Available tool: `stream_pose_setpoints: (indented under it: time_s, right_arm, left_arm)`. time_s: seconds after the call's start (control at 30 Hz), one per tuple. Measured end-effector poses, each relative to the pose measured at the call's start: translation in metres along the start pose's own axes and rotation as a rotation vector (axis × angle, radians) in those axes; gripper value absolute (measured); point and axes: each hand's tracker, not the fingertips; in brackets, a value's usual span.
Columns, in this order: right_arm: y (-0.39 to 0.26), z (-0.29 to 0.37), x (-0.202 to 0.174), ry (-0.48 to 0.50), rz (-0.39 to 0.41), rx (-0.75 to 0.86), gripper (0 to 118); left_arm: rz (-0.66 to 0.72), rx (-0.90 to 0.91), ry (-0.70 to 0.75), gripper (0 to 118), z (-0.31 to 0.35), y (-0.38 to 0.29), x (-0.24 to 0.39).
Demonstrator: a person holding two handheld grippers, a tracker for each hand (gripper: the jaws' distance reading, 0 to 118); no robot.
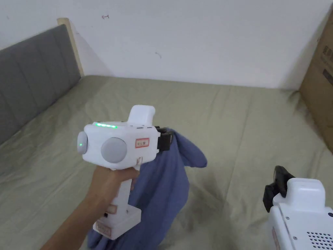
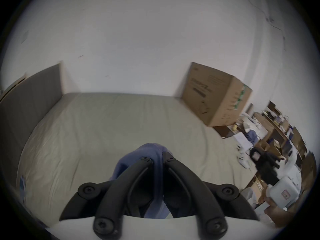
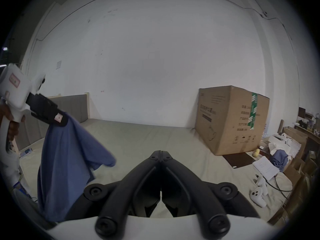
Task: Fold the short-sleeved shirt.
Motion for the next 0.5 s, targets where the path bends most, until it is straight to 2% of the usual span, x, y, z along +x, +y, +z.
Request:
stream_pose_setpoints:
  time_s: [0.2, 0.4, 0.5]
  right_arm:
    - [-0.001, 0.012, 0.036, -0.095, -0.012, 0.007, 0]
    - [-0.005, 0.023, 0.06, -0.154, -0.019, -0.001, 0]
    - [-0.009, 0.024, 0.067, -0.174, -0.021, -0.011, 0]
  left_arm:
    - [-0.176, 0.0, -0.1, 8, -0.031, 0.015, 0.076]
    - [-0.175, -0.109, -0.2, 8, -0.071, -0.025, 0.11]
    - [-0.163, -0.212, -0.197, 8, -0.098, -0.066, 0.112]
